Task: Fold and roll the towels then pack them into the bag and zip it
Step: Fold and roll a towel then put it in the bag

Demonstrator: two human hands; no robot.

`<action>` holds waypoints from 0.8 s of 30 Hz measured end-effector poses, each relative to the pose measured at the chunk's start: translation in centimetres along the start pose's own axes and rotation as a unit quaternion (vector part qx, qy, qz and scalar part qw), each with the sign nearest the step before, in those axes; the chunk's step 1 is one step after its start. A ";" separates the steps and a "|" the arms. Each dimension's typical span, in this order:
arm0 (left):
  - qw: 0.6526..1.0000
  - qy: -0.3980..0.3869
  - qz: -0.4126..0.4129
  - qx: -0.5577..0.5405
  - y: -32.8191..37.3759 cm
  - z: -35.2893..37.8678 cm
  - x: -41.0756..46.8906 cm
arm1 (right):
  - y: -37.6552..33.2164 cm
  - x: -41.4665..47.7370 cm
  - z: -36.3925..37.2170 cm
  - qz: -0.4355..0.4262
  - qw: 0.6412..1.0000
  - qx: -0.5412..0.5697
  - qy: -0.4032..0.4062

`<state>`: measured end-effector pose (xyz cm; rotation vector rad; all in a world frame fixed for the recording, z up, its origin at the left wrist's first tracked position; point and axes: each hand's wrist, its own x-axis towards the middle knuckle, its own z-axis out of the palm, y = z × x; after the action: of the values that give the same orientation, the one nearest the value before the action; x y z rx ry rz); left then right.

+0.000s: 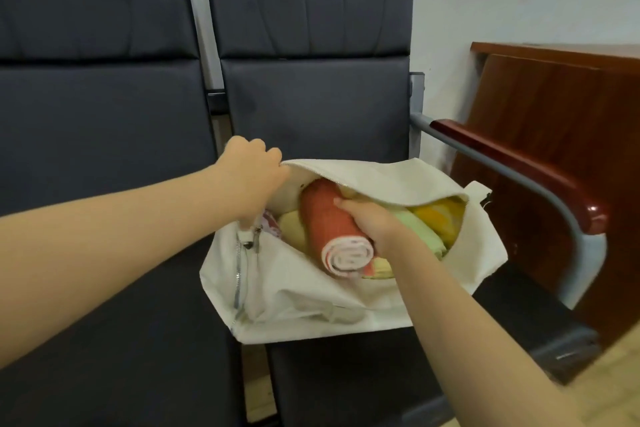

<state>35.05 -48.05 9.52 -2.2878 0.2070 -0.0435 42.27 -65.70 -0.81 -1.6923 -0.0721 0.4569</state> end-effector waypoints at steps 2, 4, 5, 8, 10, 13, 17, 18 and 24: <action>0.997 0.027 -0.016 -0.071 0.1 0.1 -0.1 | -0.2 0.1 0.7 -0.025 0.983 -0.175 -0.053; 0.991 0.047 -0.044 -0.114 0.8 0.1 -0.1 | -0.4 0.6 1.5 -0.061 0.971 -0.228 -0.037; 0.991 0.053 -0.052 -0.107 1.2 0.0 -0.2 | -0.5 0.8 1.9 -0.076 0.976 -0.200 -0.022; 0.991 0.050 -0.078 -0.094 2.1 0.3 -0.5 | 0.2 1.4 3.7 -0.087 0.986 -0.142 -0.023; 0.992 0.054 -0.079 -0.077 2.4 0.3 -0.9 | 1.1 2.2 4.9 -0.109 0.974 -0.196 -0.014; 0.994 0.060 -0.070 -0.058 2.9 0.2 -1.2 | 0.6 3.0 5.4 -0.110 0.917 -0.383 0.025; 0.992 0.062 -0.084 -0.071 2.9 0.2 -1.3 | 1.1 3.0 5.4 -0.102 0.861 -0.498 0.014; 0.992 0.061 -0.086 -0.076 2.9 0.2 -1.3 | 1.3 3.0 5.6 -0.104 0.836 -0.538 0.027; 0.991 0.064 -0.076 -0.089 3.0 0.3 -1.4 | 1.2 3.4 8.1 -0.348 0.695 -0.629 0.030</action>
<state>33.29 -49.51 7.12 -2.4771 0.1057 -0.2599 42.36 -57.29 -3.71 -2.7809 -1.1781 -0.3834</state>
